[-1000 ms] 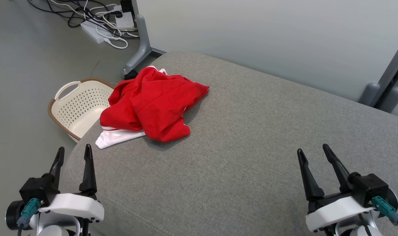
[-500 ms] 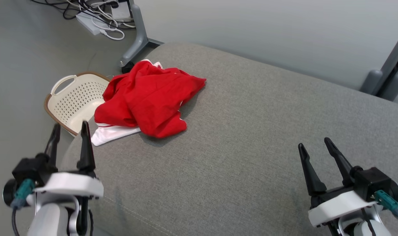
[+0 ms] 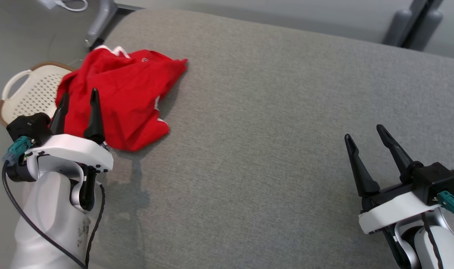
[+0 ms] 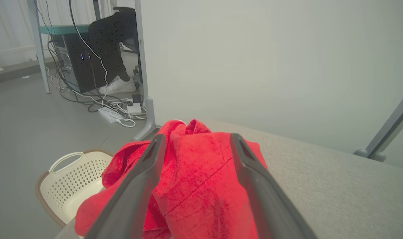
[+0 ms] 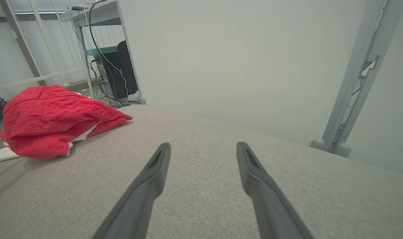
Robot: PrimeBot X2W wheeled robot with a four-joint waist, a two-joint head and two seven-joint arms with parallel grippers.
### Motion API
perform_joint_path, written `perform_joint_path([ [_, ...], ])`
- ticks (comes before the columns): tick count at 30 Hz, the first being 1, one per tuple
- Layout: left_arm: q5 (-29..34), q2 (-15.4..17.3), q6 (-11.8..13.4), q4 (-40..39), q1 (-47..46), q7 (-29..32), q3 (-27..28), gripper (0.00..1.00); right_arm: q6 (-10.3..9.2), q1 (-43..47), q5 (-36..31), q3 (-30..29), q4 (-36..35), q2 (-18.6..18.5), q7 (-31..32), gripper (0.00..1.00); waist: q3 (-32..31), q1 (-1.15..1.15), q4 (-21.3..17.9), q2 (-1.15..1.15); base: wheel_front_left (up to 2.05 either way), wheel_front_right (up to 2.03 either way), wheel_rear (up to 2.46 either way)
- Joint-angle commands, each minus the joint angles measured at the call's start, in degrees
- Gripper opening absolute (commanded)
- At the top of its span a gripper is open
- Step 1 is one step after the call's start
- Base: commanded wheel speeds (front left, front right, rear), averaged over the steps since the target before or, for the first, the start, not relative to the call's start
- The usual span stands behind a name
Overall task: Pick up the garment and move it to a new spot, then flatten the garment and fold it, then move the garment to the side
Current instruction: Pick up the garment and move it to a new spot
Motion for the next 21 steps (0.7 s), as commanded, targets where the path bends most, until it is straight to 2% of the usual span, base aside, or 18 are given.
perform_joint_path([
  [1,-0.8,0.4,-0.6,2.7,-1.9,-0.2,0.2,1.0,0.13,-0.6,0.1,0.0,-0.4,-0.3,0.1,1.0,2.5,0.0,-2.6,0.0,0.0,0.0,0.0],
  [6,-2.2,1.3,-1.2,13.9,-6.4,1.0,0.8,1.0,0.13,-1.2,0.3,-0.4,-0.8,-0.8,0.1,1.0,4.0,0.0,-3.4,0.0,0.0,0.0,0.0],
  [12,-3.3,1.1,-2.3,23.3,-10.9,2.8,0.4,1.0,0.13,-1.6,0.3,-0.2,-1.0,-1.1,0.7,1.0,4.9,0.0,-2.9,0.0,0.0,0.0,0.0],
  [13,-3.4,1.1,-2.4,24.3,-11.5,3.0,0.2,0.44,0.13,-1.7,0.3,-0.1,-0.9,-1.0,0.7,1.0,5.0,0.0,-2.8,0.0,0.0,0.0,0.0],
  [14,-3.4,1.1,-2.6,25.2,-12.1,2.8,0.0,0.0,0.13,-1.9,0.3,-0.1,-0.9,-1.0,0.7,1.0,5.0,0.0,-2.8,0.0,0.0,0.0,0.0],
  [21,-1.4,2.7,-2.3,25.5,-14.0,-1.5,-1.3,0.0,0.13,-1.6,0.6,-0.1,0.0,-0.7,-0.1,1.0,3.3,0.0,-2.6,0.0,0.0,0.0,0.0],
])
